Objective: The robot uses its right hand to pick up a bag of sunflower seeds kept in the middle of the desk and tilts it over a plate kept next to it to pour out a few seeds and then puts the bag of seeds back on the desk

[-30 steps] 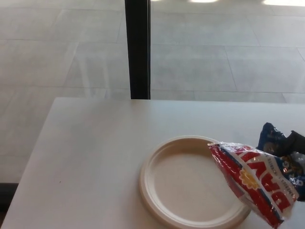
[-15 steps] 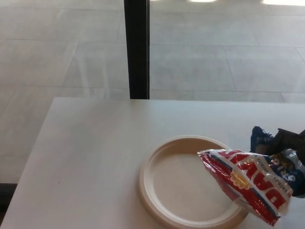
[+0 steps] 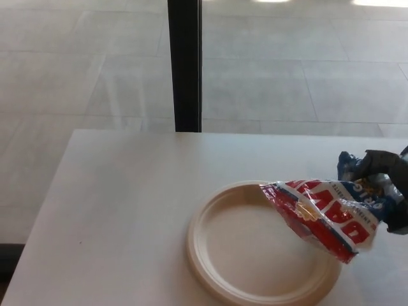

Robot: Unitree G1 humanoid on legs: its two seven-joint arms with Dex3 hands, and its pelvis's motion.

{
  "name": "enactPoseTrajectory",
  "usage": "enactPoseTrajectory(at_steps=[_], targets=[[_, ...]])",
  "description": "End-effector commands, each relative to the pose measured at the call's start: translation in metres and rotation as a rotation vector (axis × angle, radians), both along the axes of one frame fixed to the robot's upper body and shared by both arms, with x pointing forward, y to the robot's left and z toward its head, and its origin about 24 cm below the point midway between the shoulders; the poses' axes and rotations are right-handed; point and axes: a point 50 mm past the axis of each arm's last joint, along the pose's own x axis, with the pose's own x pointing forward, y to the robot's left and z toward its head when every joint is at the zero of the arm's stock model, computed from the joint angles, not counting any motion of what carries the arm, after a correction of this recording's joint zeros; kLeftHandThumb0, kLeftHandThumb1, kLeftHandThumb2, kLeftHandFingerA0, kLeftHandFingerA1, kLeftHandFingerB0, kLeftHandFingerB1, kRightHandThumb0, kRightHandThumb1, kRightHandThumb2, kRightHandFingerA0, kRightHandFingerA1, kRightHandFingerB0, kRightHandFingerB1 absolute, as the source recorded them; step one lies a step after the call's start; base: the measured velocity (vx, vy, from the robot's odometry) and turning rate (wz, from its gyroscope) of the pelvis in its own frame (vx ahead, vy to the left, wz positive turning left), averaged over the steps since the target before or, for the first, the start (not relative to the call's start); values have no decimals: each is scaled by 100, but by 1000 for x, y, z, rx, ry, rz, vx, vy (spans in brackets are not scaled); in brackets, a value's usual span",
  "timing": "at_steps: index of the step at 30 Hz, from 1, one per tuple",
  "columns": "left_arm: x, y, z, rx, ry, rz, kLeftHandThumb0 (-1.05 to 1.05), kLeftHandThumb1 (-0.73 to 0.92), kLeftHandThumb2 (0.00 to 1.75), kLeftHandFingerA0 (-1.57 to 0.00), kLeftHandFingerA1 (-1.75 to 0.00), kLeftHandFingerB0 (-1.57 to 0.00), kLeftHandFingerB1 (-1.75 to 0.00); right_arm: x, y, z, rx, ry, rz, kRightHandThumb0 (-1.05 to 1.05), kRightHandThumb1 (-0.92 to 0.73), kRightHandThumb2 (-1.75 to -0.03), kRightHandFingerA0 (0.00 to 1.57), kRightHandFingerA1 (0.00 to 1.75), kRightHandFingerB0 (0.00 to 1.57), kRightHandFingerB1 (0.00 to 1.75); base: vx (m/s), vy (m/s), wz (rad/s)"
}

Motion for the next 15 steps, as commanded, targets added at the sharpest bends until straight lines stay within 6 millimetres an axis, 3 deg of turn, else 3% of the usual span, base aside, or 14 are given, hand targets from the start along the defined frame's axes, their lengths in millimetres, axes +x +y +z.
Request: enactPoseTrajectory(at_steps=[1, 2, 4, 5, 6, 8, 10, 11, 12, 13, 14, 15], targets=[[-1, 9, 7, 50, 23, -31, -75, 70, 61, -37, -51, -40, -36, 3, -2, 15, -89, -42, -58, -23, -47, -105, 95, 175, 92, 122, 0, 0, 0], [-1, 9, 7, 51, 29, -32, -75, 70, 61, -37, -51, -40, -36, 3, -1, 16, -97, -50, -55, -23, -47, -105, 95, 175, 92, 122, 0, 0, 0], [-1, 9, 7, 42, 16, -9, -74, 69, 61, -37, -53, -41, -38, 2, 2, 16, -139, -81, -38, -21, -45, -98, 92, 175, 80, 144, 0, 0, 0], [3, 11, 9, 46, 10, -12, -74, 69, 61, -37, -53, -41, -38, 2, 2, 18, -137, -87, -42, -21, -45, -98, 92, 175, 80, 144, 0, 0, 0], [2, 11, 9, 42, 7, -12, -72, 70, 61, -37, -54, -39, -37, 2, 4, 18, -150, -112, -33, -20, -41, -101, 89, 175, 66, 167, 0, 0, 0], [2, 11, 9, 36, -11, 4, -77, 57, 70, -38, -56, -36, -42, 2, 8, 22, -177, -174, -21, -21, -47, -102, 90, 175, 68, 165, 0, 0, 0], [3, 11, 9, 33, -23, 12, -77, 56, 70, -37, -57, -36, -43, 1, 12, 25, -177, -225, -7, -21, -47, -104, 89, 175, 66, 167, 0, 0, 0], [3, 11, 9, 39, -16, 1, -73, 67, 61, -40, -55, -40, -38, 0, 14, 27, -174, -242, -4, -21, -48, -102, 89, 175, 64, 167, 0, 0, 0], [4, 12, 10, 40, -8, -10, -73, 68, 61, -39, -54, -39, -37, 1, 14, 27, -175, -248, -5, -22, -50, -95, 88, 175, 72, 146, 0, 0, 0], [4, 12, 10, 38, -14, -7, -77, 58, 71, -37, -56, -35, -41, 1, 16, 29, -181, -252, -3, -24, -54, -84, 91, 175, 82, 93, 0, 0, 0], [5, 12, 10, 40, -15, -6, -78, 58, 71, -37, -56, -35, -42, 1, 17, 30, -189, -256, 4, -27, -56, -73, 90, 175, 85, 76, 0, 0, 0], [5, 13, 10, 42, -15, -4, -78, 58, 71, -37, -56, -35, -42, 1, 19, 33, -202, -263, 13, -27, -56, -73, 90, 175, 85, 76, 0, 0, 0]])
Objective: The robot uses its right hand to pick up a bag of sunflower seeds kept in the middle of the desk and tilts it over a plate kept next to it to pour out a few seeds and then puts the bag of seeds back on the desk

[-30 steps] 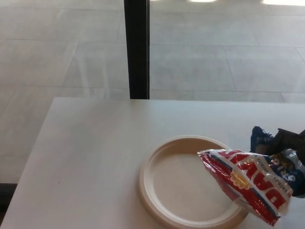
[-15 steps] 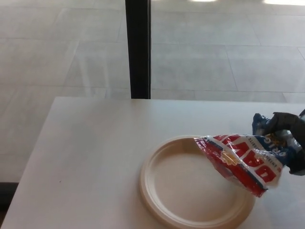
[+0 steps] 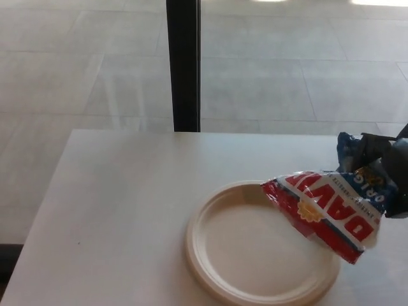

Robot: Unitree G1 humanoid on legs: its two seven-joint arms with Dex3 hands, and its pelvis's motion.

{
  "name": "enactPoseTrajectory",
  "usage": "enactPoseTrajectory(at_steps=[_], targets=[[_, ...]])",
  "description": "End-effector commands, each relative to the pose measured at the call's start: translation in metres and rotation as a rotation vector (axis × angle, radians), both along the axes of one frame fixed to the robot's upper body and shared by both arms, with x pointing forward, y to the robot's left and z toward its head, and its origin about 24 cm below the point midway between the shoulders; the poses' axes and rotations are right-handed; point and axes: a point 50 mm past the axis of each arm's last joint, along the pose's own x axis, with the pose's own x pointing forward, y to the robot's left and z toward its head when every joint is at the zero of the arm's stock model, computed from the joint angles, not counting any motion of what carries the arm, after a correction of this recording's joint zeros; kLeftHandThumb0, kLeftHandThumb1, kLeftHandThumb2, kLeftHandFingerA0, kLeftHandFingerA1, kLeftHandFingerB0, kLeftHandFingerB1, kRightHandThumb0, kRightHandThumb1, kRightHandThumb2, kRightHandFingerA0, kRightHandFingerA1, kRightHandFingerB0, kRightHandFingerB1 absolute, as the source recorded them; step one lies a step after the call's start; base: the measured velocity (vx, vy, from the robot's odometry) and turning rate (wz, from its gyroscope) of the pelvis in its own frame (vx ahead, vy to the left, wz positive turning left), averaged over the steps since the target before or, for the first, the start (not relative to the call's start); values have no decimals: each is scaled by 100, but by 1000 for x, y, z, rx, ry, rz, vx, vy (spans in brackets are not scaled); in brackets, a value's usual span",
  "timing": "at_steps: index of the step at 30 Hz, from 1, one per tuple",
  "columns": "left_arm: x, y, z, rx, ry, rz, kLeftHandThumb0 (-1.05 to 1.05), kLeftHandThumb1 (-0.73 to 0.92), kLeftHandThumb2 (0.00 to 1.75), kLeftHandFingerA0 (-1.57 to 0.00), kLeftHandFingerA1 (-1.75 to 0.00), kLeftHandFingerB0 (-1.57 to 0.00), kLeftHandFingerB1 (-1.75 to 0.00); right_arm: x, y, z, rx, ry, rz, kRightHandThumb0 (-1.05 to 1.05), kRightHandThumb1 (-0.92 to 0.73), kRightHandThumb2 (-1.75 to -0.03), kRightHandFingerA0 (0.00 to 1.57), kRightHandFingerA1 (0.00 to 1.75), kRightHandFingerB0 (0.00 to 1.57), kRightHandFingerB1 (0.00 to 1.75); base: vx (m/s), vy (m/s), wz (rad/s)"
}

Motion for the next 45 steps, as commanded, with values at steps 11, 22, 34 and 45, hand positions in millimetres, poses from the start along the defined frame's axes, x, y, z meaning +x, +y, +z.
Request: enactPoseTrajectory(at_steps=[11, 22, 34, 45], targets=[[0, 11, 9, 35, 4, -9, -73, 67, 61, -37, -51, -37, -37, 9, 18, 30, -211, -127, -38, -28, -54, -90, 89, 175, 81, 124, 0, 0, 0], [2, 12, 10, 47, 17, -28, -73, 69, 61, -38, -50, -37, -36, 9, 22, 32, -259, -159, -36, -31, -58, -82, 91, 175, 72, 157, 0, 0, 0], [2, 12, 10, 41, 7, -17, -69, 69, 61, -37, -52, -38, -37, 9, 27, 39, -330, -253, -65, -28, -49, -90, 92, 175, 69, 167, 0, 0, 0], [3, 16, 13, 46, 10, -9, -74, 60, 66, -37, -55, -36, -41, 7, 38, 41, -391, -336, -98, -36, -58, -76, 93, 175, 77, 148, 0, 0, 0]])
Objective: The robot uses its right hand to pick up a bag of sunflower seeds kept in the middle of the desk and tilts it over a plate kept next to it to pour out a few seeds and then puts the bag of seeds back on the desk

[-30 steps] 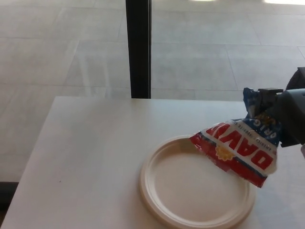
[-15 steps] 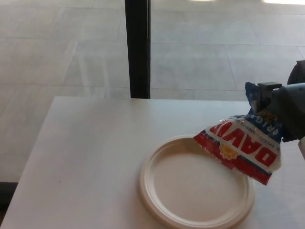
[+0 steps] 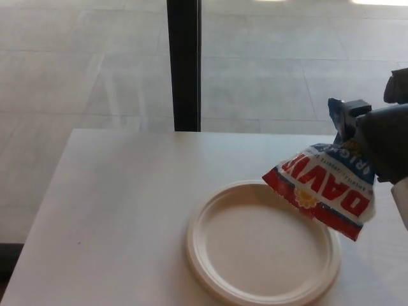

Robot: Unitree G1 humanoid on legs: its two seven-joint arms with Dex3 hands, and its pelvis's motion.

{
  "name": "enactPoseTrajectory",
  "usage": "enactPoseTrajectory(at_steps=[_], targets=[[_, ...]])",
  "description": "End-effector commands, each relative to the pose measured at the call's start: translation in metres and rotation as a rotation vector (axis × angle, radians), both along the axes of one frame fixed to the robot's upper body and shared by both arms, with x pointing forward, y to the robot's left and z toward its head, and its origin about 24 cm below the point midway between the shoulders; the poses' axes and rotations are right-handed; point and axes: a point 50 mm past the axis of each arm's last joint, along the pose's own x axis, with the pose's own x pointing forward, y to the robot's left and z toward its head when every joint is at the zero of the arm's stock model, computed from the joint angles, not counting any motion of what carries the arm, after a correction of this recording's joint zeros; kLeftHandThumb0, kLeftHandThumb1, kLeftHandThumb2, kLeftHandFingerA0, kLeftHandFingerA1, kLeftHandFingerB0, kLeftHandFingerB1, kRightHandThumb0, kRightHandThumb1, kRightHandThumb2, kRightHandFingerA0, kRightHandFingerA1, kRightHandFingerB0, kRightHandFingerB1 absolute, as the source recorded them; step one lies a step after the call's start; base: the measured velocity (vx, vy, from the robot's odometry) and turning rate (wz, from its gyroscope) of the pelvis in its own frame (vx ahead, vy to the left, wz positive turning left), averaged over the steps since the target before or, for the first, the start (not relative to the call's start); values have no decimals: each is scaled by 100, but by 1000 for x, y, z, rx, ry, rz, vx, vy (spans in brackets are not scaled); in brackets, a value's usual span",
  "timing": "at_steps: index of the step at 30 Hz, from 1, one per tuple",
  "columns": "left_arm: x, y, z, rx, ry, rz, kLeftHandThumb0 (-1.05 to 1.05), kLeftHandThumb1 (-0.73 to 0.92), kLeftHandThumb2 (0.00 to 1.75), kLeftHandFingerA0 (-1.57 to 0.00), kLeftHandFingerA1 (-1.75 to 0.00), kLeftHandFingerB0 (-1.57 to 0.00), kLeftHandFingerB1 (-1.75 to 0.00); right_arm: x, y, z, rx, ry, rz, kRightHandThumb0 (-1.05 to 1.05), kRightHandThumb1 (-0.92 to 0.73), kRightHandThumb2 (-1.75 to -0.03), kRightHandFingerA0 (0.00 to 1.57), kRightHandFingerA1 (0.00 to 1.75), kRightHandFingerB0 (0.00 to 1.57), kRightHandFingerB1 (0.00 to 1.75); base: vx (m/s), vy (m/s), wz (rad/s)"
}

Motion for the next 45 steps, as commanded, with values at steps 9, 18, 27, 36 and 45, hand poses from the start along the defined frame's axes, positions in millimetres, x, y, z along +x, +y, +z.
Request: enactPoseTrajectory(at_steps=[9, 18, 27, 36, 45], targets=[[0, 9, 7, 14, -1, 18, -70, 68, 61, -36, -53, -39, -38, 1, 5, 13, 12, -88, -40, -48, -46, -92, 122, 140, 95, 117, 0, 0, 0], [-2, 10, 8, 14, -8, 25, -74, 60, 65, -37, -55, -38, -40, 0, 9, 19, 15, -100, -35, -35, -53, -73, 96, 175, 83, 86, 0, 0, 0], [-1, 10, 9, 18, -7, 13, -71, 67, 61, -35, -53, -38, -38, 0, 16, 23, -7, -166, 11, -31, -50, -82, 95, 175, 86, 129, 0, 0, 0], [0, 11, 10, 27, 3, -17, -78, 58, 71, -36, -56, -34, -42, 0, 23, 29, -37, -191, 53, -36, -55, -78, 91, 175, 83, 141, 0, 0, 0], [2, 12, 11, 31, 2, -23, -75, 59, 70, -37, -57, -35, -42, 0, 25, 29, -83, -222, 79, -37, -52, -76, 94, 175, 87, 128, 0, 0, 0]])
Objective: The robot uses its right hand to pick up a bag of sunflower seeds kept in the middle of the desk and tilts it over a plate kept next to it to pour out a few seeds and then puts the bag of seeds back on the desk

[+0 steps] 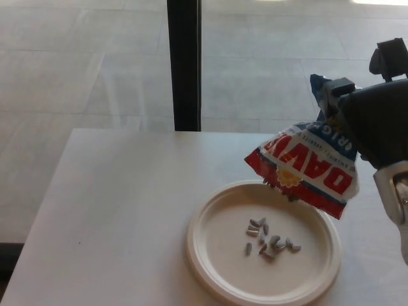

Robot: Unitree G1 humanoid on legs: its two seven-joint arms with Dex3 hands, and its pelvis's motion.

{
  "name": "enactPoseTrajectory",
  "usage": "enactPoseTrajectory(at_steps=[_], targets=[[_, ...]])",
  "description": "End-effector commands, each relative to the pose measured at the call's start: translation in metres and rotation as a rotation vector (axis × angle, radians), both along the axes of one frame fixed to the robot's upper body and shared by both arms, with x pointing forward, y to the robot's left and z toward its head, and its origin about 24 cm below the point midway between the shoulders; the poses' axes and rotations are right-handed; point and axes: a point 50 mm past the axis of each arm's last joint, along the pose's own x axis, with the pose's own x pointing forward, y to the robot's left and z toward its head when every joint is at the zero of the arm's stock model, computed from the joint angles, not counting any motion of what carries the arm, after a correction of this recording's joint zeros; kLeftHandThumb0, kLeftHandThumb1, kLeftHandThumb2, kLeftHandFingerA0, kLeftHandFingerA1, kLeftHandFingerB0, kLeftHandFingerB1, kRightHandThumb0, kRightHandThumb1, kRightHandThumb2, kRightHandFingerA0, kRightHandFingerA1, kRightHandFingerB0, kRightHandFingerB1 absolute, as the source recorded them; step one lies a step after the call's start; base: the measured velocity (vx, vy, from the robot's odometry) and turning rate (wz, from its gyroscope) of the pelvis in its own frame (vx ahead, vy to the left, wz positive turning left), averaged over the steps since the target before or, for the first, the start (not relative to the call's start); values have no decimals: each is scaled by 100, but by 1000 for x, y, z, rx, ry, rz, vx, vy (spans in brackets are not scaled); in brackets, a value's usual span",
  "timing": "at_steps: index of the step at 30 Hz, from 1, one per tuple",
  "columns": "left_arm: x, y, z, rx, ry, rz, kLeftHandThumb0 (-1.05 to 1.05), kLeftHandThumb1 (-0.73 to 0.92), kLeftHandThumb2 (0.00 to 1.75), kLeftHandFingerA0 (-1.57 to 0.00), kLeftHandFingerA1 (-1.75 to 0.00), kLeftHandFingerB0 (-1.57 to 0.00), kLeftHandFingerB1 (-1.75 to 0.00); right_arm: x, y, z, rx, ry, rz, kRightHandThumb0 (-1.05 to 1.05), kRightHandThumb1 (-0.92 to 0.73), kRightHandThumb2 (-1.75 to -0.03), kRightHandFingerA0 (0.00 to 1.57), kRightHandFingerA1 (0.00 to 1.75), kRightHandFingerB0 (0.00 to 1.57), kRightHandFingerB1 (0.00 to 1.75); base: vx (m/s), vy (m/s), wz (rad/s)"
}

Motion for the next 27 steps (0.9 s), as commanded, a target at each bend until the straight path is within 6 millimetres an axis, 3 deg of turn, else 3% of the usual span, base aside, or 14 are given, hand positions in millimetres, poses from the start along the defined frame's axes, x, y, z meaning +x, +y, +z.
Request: enactPoseTrajectory(at_steps=[1, 3, 5, 9, 10, 11, 14, 19, 22, 23, 24, 25, 26, 27], targets=[[0, 6, 6, 22, 19, -29, -76, 60, 69, -36, -56, -34, -41, -1, 2, 9, -73, -78, 24, -37, -54, -75, 95, 175, 87, 105, 0, 0, 0], [2, 7, 6, 19, 9, -13, -70, 68, 61, -37, -53, -37, -38, -1, 2, 10, -99, -99, 37, -37, -54, -74, 93, 175, 86, 123, 0, 0, 0], [3, 7, 7, 29, 17, -27, -72, 71, 62, -38, -52, -38, -37, -1, 2, 12, -97, -93, 43, -37, -55, -71, 91, 175, 85, 98, 0, 0, 0], [2, 7, 7, 29, 15, -39, -73, 69, 62, -35, -54, -36, -38, -1, 2, 17, -96, -98, 62, -36, -54, -68, 96, 175, 90, 94, 0, 0, 0], [2, 7, 7, 27, 16, -35, -71, 70, 61, -36, -53, -37, -37, -1, 3, 18, -107, -102, 67, -36, -52, -73, 98, 175, 85, 126, 0, 0, 0], [2, 7, 7, 26, 16, -35, -71, 71, 62, -35, -53, -36, -38, -1, 4, 19, -104, -103, 80, -34, -50, -75, 98, 175, 87, 117, 0, 0, 0], [1, 7, 7, 22, 10, -45, -71, 71, 62, -34, -53, -35, -38, -2, 7, 18, -115, -127, 120, -37, -45, -84, 97, 175, 83, 154, 0, 0, 0], [1, 8, 7, 32, 20, -44, -70, 72, 62, -34, -53, -37, -38, -3, 10, 17, -108, -118, 122, -39, -52, -85, 91, 175, 89, 133, 0, 0, 0], [1, 8, 7, 31, 20, -38, -69, 71, 62, -36, -52, -37, -37, -4, 10, 11, -121, -54, 70, -41, -47, -83, 94, 175, 79, 155, 0, 0, 0], [1, 8, 7, 29, 18, -35, -69, 71, 62, -35, -53, -37, -37, -4, 9, 8, -107, -47, 66, -44, -48, -82, 117, 170, 77, 140, 0, 0, 0], [1, 7, 7, 26, 14, -36, -71, 71, 62, -34, -53, -35, -37, -5, 7, 3, -87, -34, 58, -36, -48, -80, 94, 175, 80, 149, 0, 0, 0], [1, 7, 7, 26, 16, -42, -71, 72, 62, -36, -52, -35, -37, -6, 5, -5, -54, -6, 45, -37, -52, -72, 92, 175, 81, 149, 0, 0, 0], [1, 7, 7, 30, 25, -42, -72, 71, 62, -36, -53, -36, -37, -6, 3, -12, -33, 15, 32, -49, -38, -87, 121, 139, 99, 122, 0, 0, 0], [-2, 7, 6, 16, 14, -20, -70, 70, 62, -34, -53, -35, -37, -8, 2, -18, -22, 50, 14, -50, -43, -89, 119, 139, 97, 123, 0, 0, 0]])
